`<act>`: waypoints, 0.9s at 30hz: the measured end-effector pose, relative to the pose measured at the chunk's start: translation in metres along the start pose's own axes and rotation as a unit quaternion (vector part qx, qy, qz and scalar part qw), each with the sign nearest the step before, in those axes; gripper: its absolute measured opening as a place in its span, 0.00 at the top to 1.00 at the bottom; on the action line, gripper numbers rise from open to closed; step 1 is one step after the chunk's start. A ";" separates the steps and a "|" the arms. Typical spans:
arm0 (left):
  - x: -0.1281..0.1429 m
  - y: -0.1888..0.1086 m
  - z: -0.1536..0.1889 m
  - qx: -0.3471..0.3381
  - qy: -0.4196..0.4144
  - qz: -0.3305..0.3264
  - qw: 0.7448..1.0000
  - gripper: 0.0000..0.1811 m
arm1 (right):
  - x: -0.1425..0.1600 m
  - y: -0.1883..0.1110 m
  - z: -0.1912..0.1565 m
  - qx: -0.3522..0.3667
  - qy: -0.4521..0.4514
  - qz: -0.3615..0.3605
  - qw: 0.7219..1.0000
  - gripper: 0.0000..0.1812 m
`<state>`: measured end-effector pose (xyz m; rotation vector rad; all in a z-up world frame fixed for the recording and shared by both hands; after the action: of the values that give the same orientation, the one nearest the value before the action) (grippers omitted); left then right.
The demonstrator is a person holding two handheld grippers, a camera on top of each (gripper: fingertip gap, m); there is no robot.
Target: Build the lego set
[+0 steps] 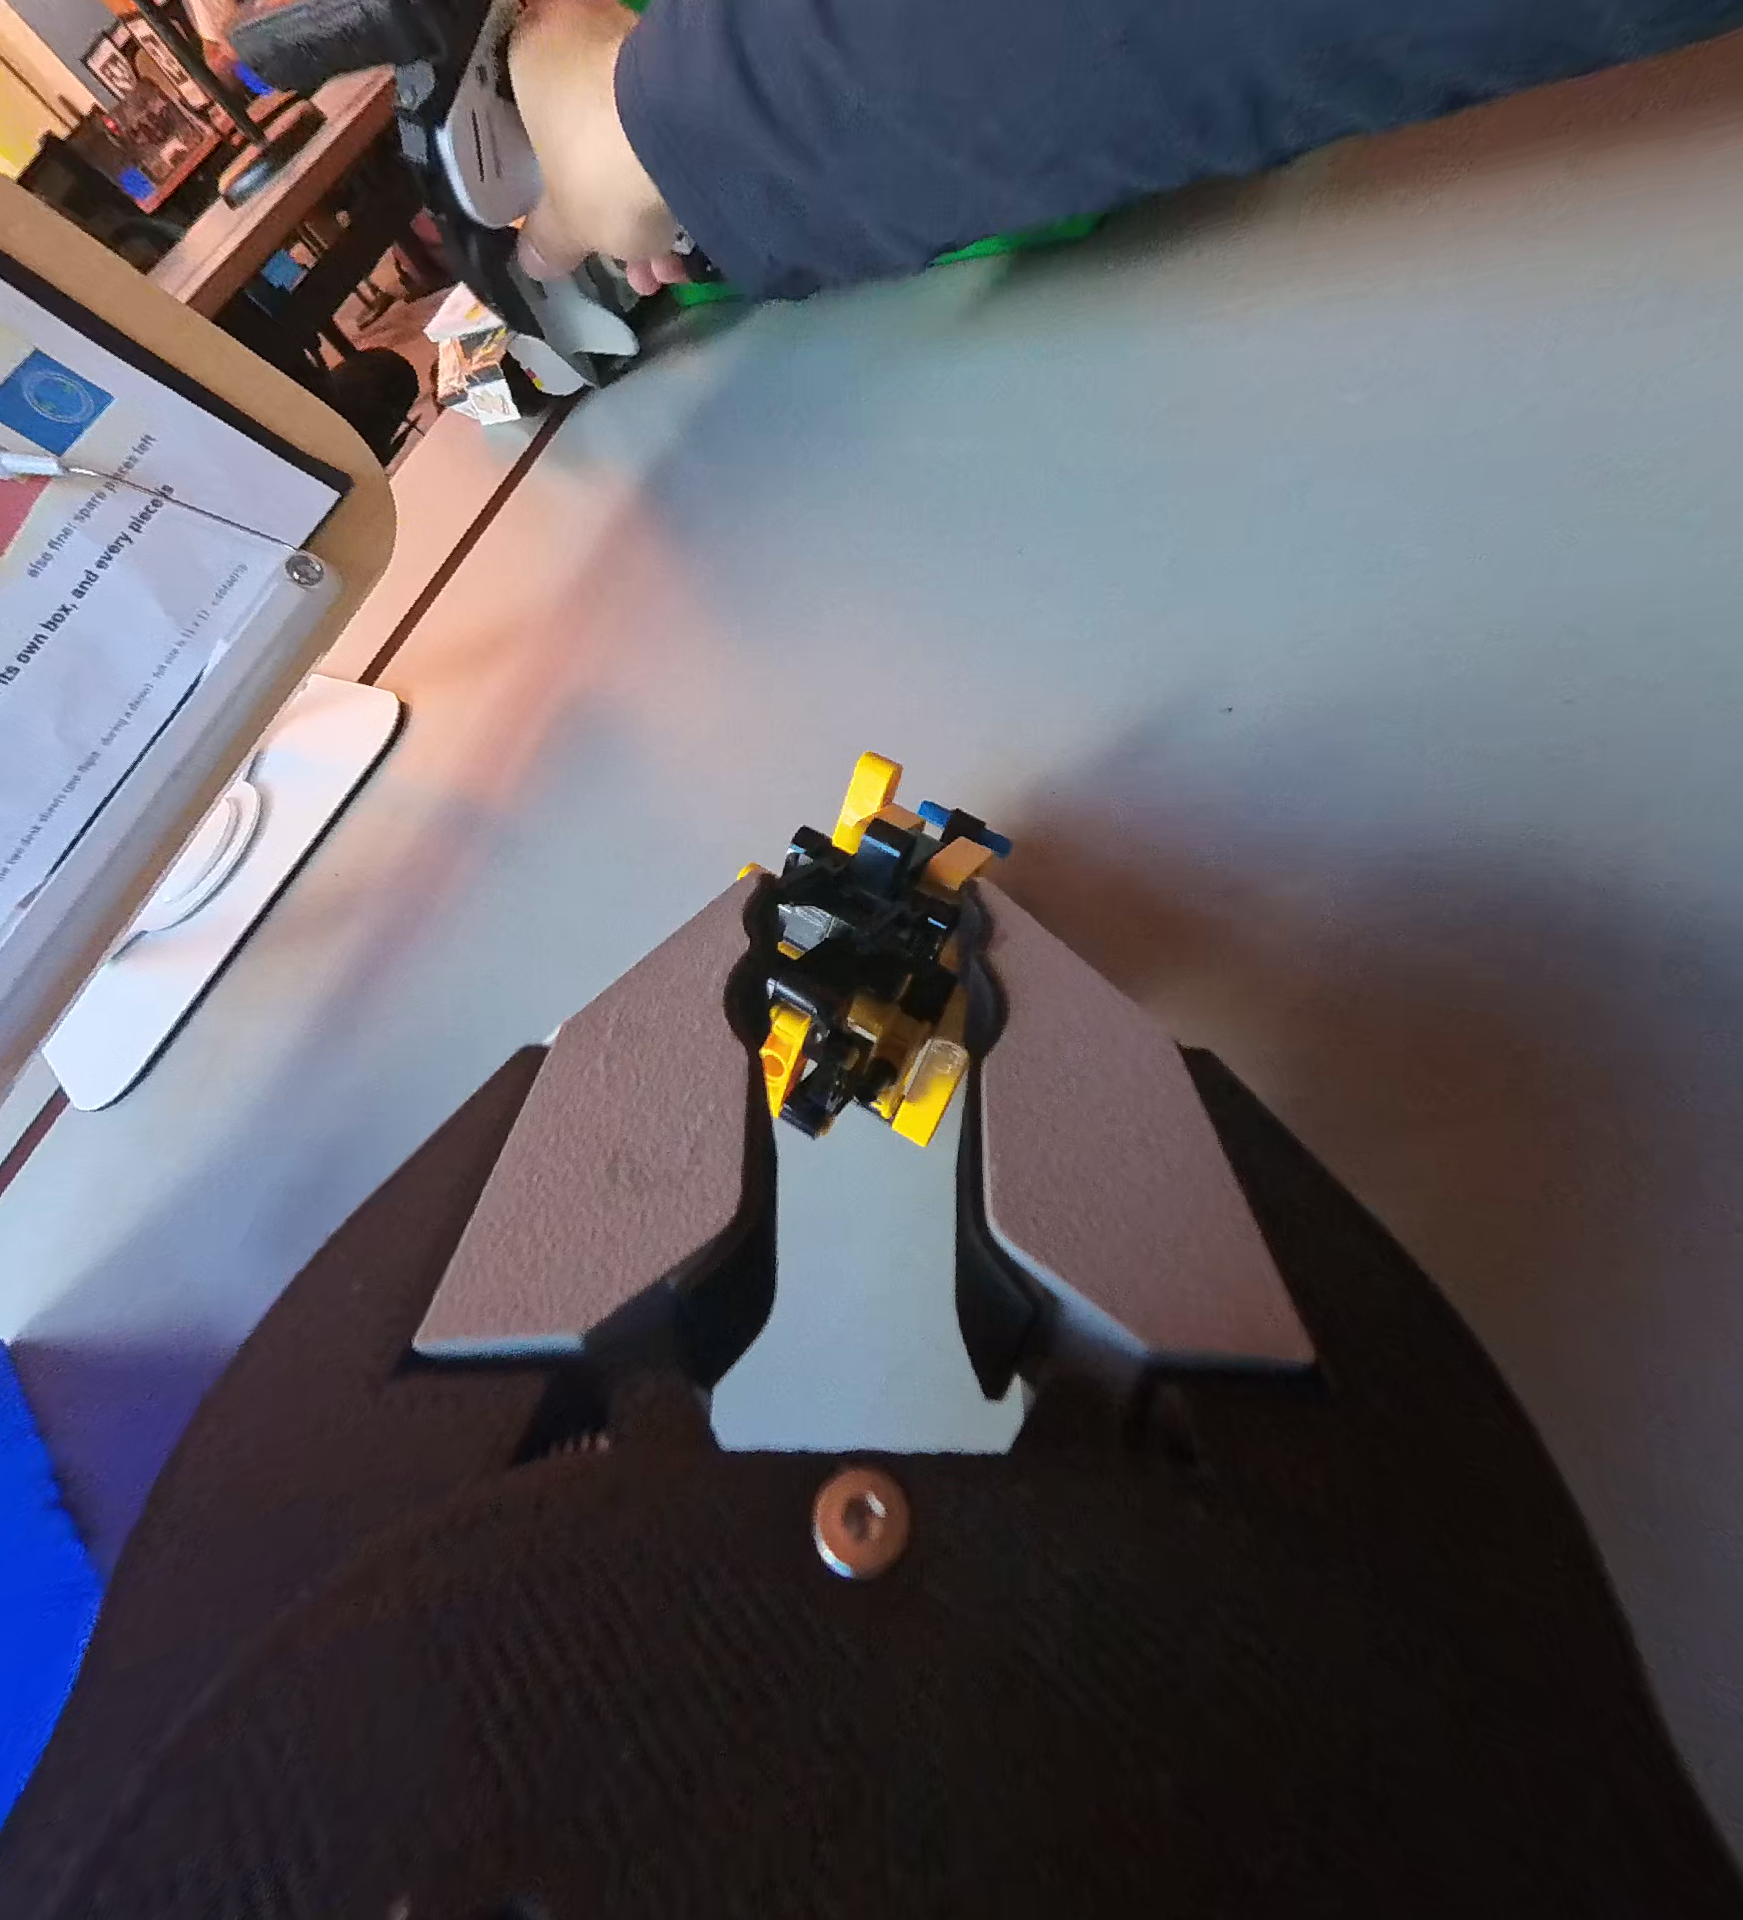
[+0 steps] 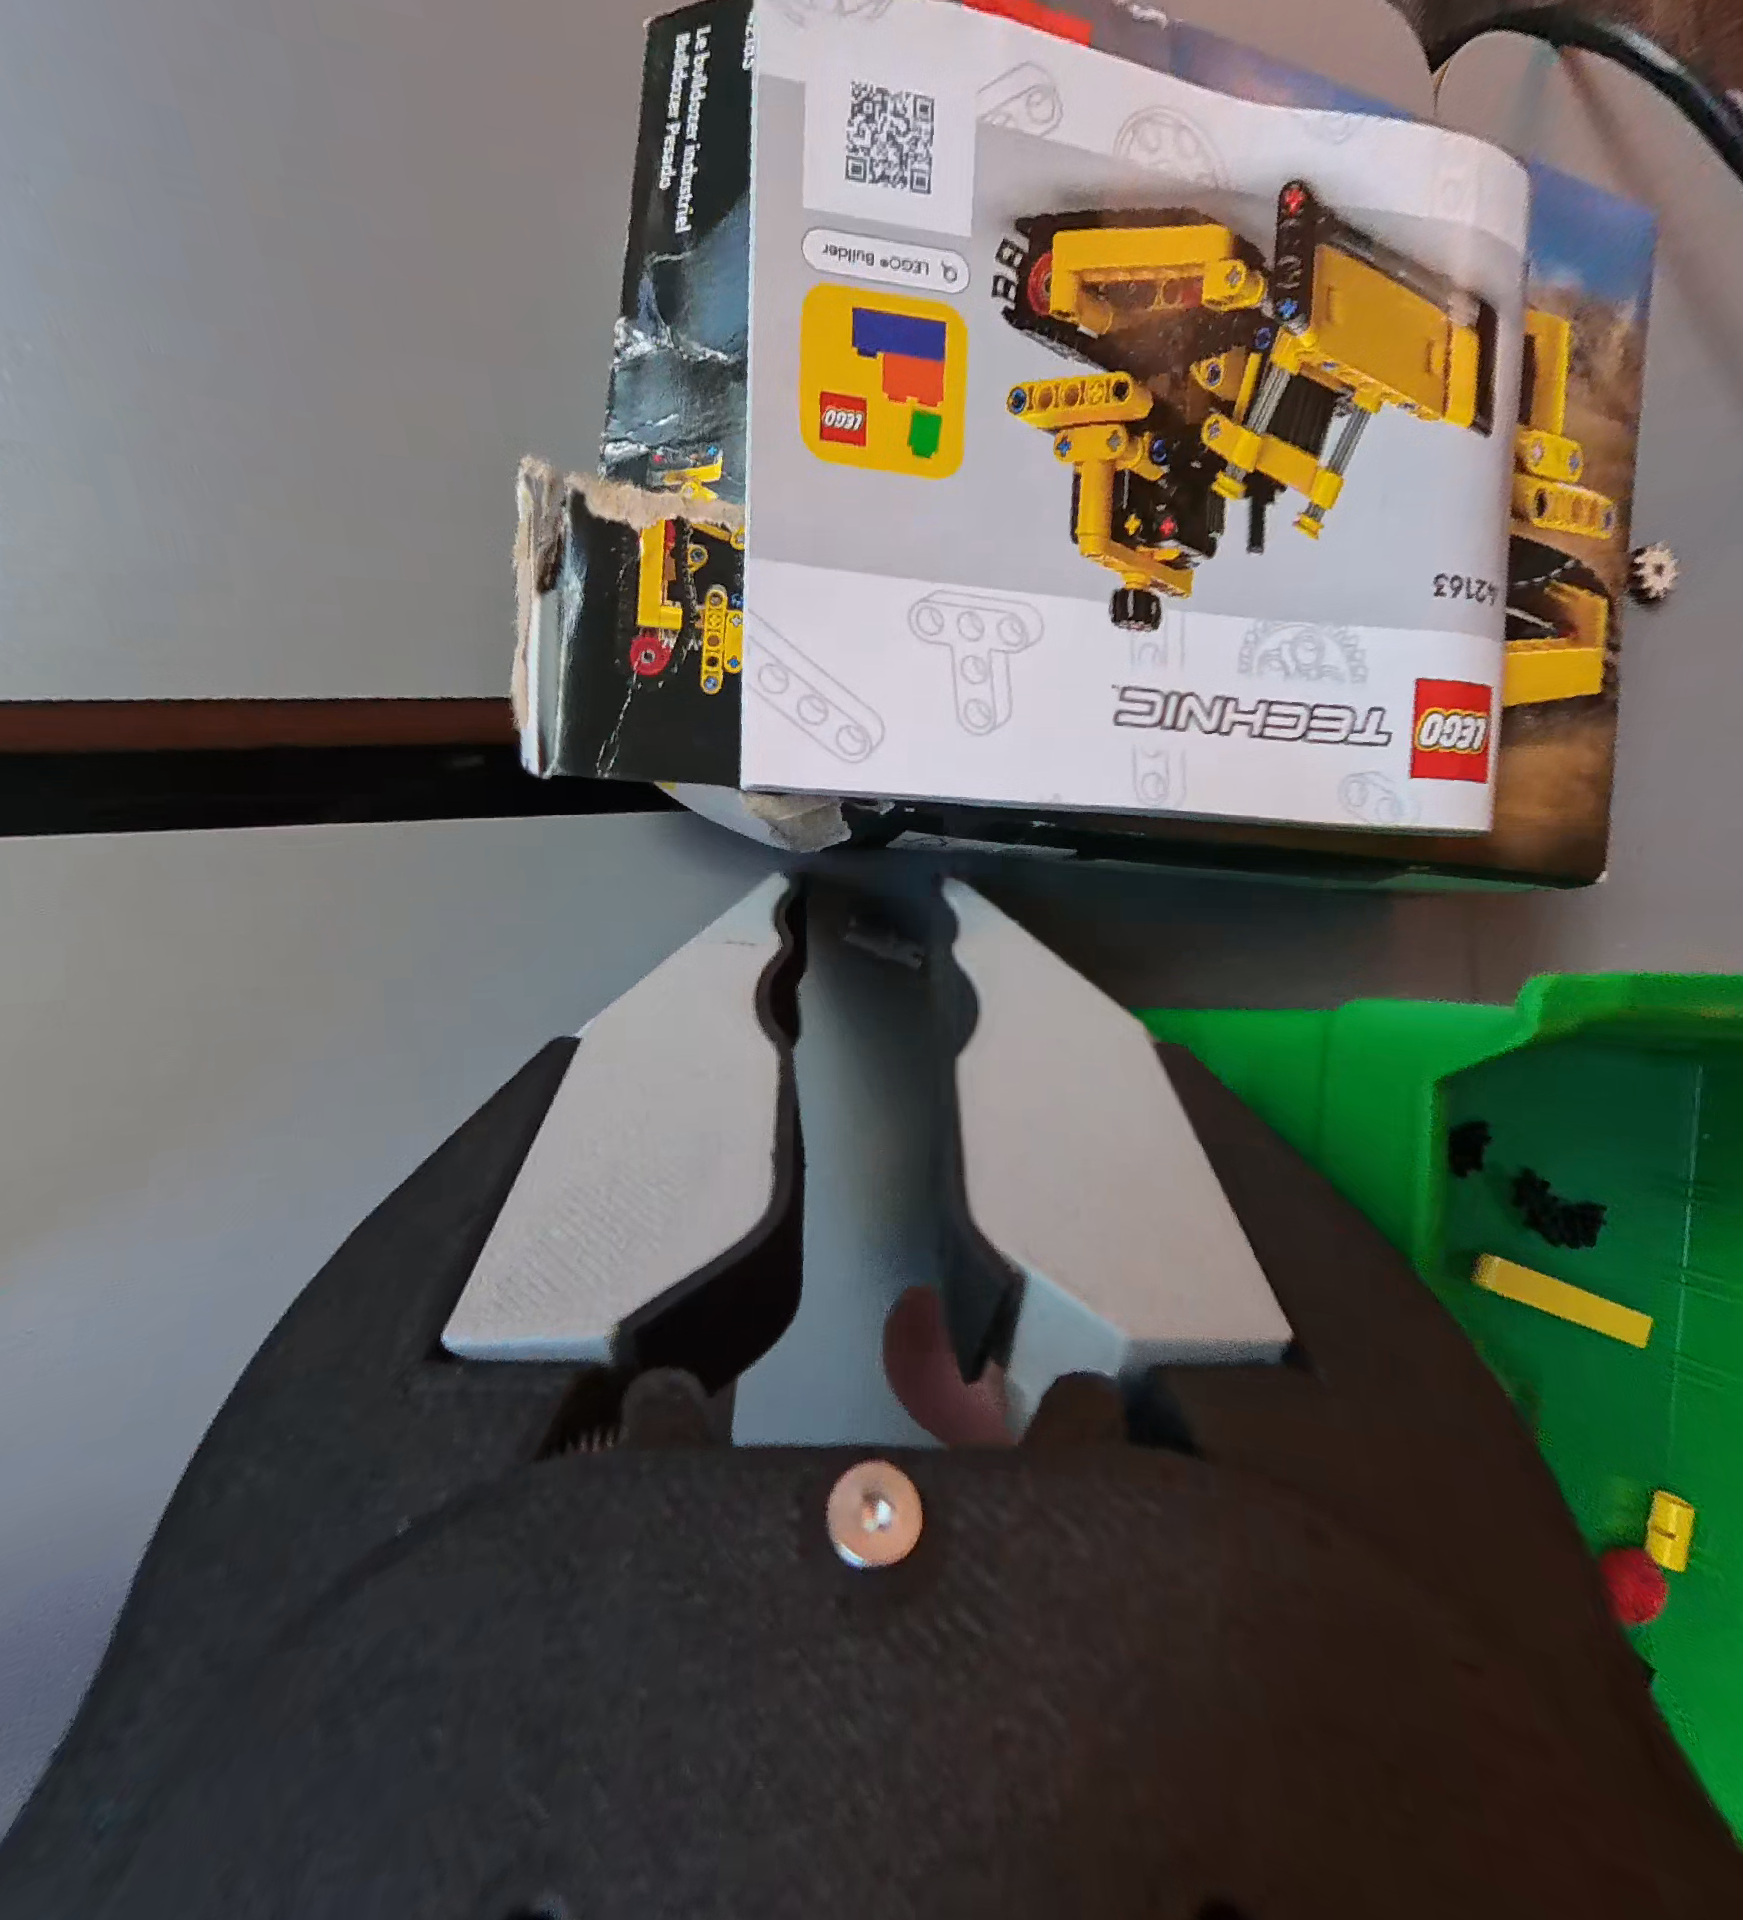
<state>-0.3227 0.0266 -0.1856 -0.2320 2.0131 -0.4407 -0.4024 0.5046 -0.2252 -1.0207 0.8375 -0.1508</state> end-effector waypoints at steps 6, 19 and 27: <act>0.001 0.000 -0.001 -0.004 0.003 -0.003 1.000 0.83 | 0.007 0.000 0.002 0.005 -0.004 -0.021 1.000 1.00; -0.003 -0.003 -0.002 -0.006 0.001 0.008 1.000 0.83 | 0.025 -0.017 -0.007 -0.037 -0.016 -0.038 0.998 1.00; -0.001 -0.002 -0.003 -0.007 -0.002 0.003 1.000 0.83 | 0.037 -0.029 -0.015 -0.067 -0.019 -0.039 0.997 1.00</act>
<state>-0.3245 0.0256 -0.1829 -0.2350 2.0141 -0.4214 -0.3796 0.4613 -0.2260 -1.1794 0.7818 -0.1432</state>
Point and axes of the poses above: each gripper's, where its closed fingertips meet, y out along the fingers, x out of its underside, z = x × y across the jaws, the point moved 4 cm from there along -y, back along the fingers, and after that the axes turned 3 degrees about z, right-handed, at the moved point
